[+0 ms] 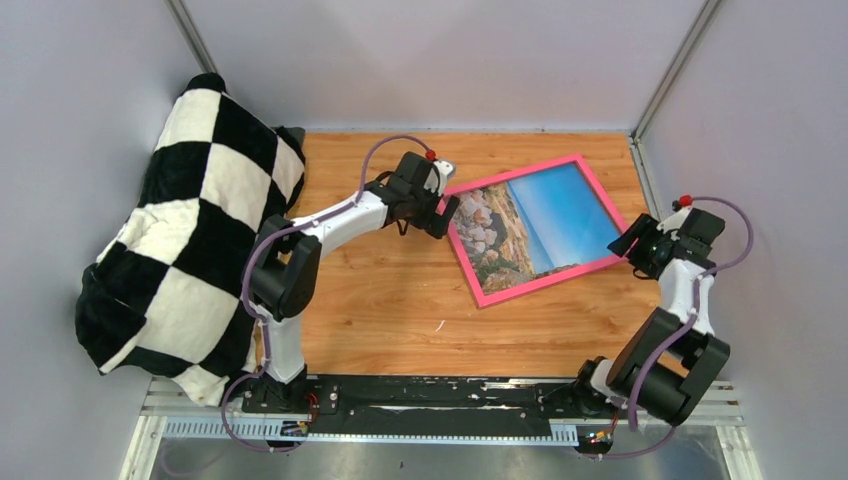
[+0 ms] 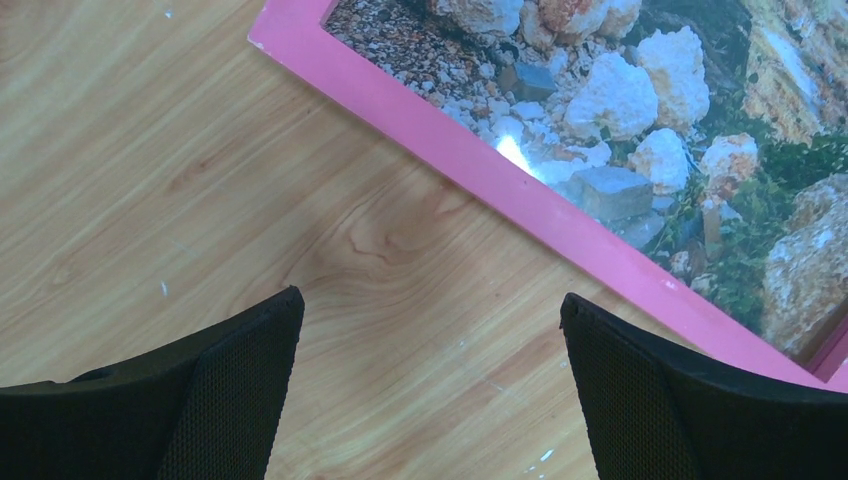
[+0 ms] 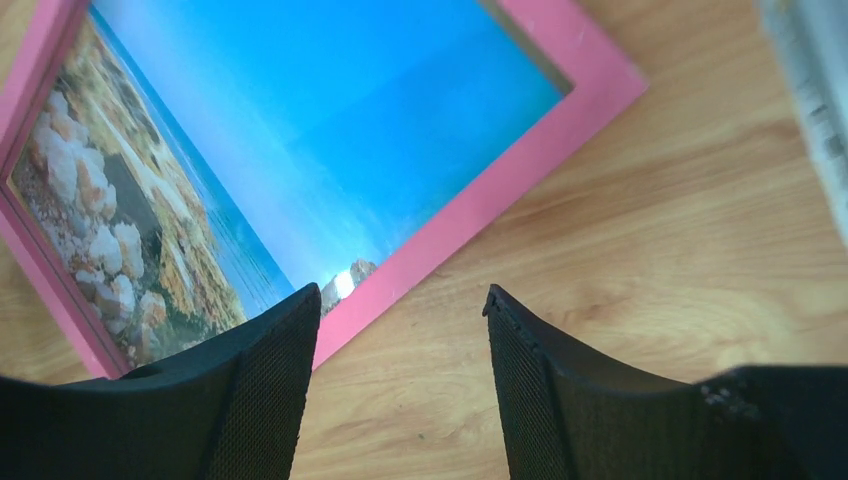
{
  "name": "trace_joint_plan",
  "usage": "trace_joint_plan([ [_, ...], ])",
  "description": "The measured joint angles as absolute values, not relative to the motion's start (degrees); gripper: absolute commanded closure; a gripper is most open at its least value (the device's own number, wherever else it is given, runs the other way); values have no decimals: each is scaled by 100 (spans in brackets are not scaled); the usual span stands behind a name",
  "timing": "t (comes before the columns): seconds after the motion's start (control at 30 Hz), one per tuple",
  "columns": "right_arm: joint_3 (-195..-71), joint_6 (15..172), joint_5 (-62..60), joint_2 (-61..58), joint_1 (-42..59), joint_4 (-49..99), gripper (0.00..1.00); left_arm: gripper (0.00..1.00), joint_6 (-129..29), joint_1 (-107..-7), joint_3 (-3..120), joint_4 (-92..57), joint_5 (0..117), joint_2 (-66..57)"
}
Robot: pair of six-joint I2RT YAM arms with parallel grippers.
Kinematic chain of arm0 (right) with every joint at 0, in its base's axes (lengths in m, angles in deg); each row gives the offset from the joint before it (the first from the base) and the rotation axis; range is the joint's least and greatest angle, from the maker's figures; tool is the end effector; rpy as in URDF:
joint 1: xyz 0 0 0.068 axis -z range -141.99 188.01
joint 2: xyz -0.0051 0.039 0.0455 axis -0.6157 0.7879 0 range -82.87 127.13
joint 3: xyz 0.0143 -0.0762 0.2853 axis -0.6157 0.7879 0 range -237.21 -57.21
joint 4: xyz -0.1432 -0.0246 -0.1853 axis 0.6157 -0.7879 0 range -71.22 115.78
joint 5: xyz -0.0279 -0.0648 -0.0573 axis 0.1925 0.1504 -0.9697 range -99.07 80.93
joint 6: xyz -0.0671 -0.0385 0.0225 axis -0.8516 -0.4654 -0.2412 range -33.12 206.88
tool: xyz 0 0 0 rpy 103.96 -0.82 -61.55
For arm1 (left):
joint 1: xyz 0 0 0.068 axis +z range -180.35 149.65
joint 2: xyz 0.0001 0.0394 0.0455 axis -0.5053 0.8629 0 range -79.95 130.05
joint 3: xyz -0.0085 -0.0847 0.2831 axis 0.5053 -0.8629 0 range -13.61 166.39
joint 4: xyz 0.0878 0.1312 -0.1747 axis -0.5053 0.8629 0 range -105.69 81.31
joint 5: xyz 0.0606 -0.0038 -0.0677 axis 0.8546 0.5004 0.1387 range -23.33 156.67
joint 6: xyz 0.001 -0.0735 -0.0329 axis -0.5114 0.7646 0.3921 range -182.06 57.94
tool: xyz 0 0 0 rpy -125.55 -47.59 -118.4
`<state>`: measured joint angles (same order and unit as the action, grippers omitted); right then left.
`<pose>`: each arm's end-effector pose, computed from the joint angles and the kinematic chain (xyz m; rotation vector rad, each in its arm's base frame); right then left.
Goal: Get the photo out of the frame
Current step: Turn over the photo frame at the center of the board, then pick up the photo frame item from the photo frame.
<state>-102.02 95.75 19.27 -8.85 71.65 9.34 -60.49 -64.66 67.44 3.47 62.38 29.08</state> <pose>0.2298 -0.1133 0.2395 0.6040 2.1954 0.3605 0.3533 -0.2473 0.2313 0.7178 2.3166 -0.3798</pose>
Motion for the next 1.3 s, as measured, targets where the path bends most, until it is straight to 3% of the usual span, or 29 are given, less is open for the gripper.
trace_joint_plan([
  [0.33, -10559, 8381, 880, -1718, 6151, 1596, 28, 0, -5405, -6466, 7370, 572, 5967, 3424],
  [0.63, -11984, 7581, 672, 70, 5723, 1712, 27, 0, -5280, -6466, 7754, 769, 5816, 3916],
  [0.8, -12038, 7385, 449, 387, 5524, 1734, 27, 0, -5313, -6466, 8023, 854, 5788, 4132],
  [1.1, -11960, 7256, 169, 371, 5375, 1581, 26, 0, -6567, -6466, 8242, 773, 5993, 4130],
  [1.3, -11905, 7271, 560, -151, 5375, 1008, 26, 0, -8242, -6466, 9538, 895, 5479, 4198],
])
